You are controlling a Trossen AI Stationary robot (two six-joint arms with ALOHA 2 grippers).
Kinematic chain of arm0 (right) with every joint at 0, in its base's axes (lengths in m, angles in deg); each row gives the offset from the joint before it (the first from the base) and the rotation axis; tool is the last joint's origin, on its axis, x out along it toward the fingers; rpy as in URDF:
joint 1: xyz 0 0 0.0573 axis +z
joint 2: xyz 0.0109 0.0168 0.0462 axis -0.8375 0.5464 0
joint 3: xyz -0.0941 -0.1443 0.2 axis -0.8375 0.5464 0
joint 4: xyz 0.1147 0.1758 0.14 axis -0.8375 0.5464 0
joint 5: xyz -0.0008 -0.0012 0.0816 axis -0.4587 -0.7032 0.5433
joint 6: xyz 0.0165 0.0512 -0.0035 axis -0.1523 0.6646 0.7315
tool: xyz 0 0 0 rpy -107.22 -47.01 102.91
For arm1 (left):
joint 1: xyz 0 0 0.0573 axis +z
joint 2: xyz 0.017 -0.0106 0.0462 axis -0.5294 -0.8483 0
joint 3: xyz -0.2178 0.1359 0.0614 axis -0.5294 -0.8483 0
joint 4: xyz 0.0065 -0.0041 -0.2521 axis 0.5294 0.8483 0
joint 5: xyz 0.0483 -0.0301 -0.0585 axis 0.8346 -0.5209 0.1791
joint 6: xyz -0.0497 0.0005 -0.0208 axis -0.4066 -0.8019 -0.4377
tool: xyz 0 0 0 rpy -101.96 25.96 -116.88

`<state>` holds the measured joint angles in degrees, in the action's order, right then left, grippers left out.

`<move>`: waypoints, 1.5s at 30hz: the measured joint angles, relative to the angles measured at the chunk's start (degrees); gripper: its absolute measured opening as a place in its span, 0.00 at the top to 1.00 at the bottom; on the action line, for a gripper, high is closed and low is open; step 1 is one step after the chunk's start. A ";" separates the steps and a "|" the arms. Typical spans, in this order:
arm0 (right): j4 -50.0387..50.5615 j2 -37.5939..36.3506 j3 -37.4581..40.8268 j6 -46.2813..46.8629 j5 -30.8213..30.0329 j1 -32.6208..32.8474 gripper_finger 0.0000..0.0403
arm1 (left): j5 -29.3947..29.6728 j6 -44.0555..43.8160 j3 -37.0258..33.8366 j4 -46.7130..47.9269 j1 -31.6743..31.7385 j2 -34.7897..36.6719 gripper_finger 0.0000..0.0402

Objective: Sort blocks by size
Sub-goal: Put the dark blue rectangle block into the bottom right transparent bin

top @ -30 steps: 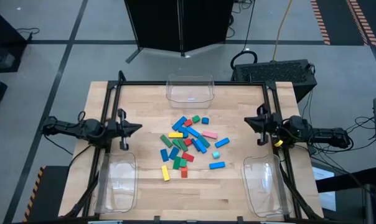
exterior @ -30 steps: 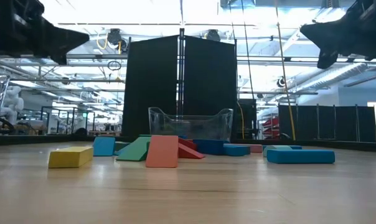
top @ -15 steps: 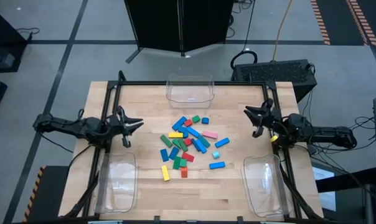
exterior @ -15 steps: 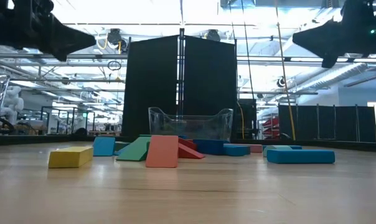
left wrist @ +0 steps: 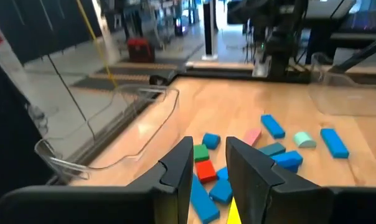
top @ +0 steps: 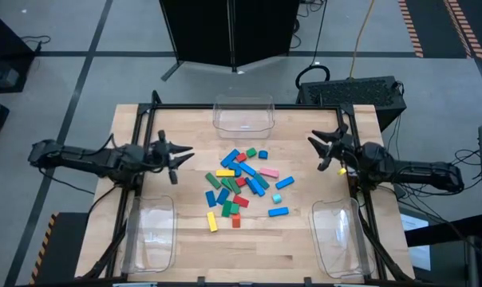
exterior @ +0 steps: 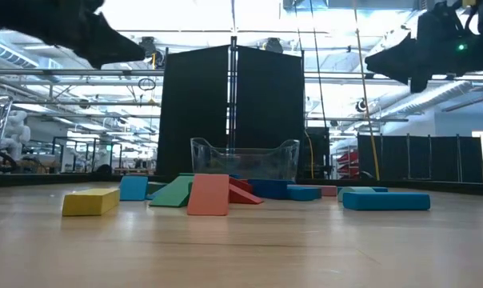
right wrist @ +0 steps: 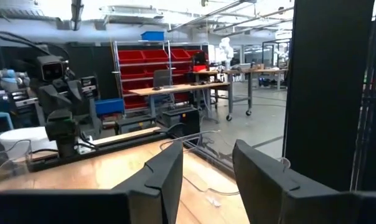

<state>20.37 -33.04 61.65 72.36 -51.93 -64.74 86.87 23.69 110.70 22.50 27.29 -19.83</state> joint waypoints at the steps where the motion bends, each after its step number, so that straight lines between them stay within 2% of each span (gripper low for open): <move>1: 0.58 0.56 -0.64 -0.02 0.00 -0.02 0.67 | -0.59 -0.28 1.17 0.57 0.79 -1.72 0.75; 6: 3.94 3.29 -3.57 0.44 0.06 -0.04 0.67 | -1.14 -1.48 6.10 2.10 3.48 -9.37 0.75; 11: 5.88 5.77 -5.60 5.28 -1.57 -0.04 0.67 | -2.18 -3.36 11.17 2.38 4.92 -16.90 0.75; 15: 6.04 7.56 -6.01 7.30 -1.15 -0.04 0.67 | -2.07 -8.30 15.46 2.79 5.84 -22.75 0.75; 21: 7.06 9.22 -6.01 7.53 -0.16 0.04 0.67 | -2.07 -11.77 20.14 3.62 6.14 -28.43 0.75; 27: 6.59 9.23 -6.03 7.53 6.55 0.09 0.67 | -2.11 -9.91 21.35 3.26 5.87 -29.25 0.75; 35: 6.47 10.37 -6.03 11.30 6.45 0.09 0.67 | -2.61 -8.99 21.35 3.57 4.49 -31.18 0.75; 41: 7.09 14.57 -6.01 13.54 6.35 0.09 0.67 | -1.95 -14.36 21.33 5.47 4.71 -38.36 0.75; 45: 6.25 17.30 -6.01 13.75 6.19 0.09 0.67 | -0.96 -16.24 21.33 6.77 4.73 -42.32 0.69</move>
<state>26.63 -15.74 55.64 86.11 -45.74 -64.65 85.90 7.45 132.03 29.27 32.02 -62.16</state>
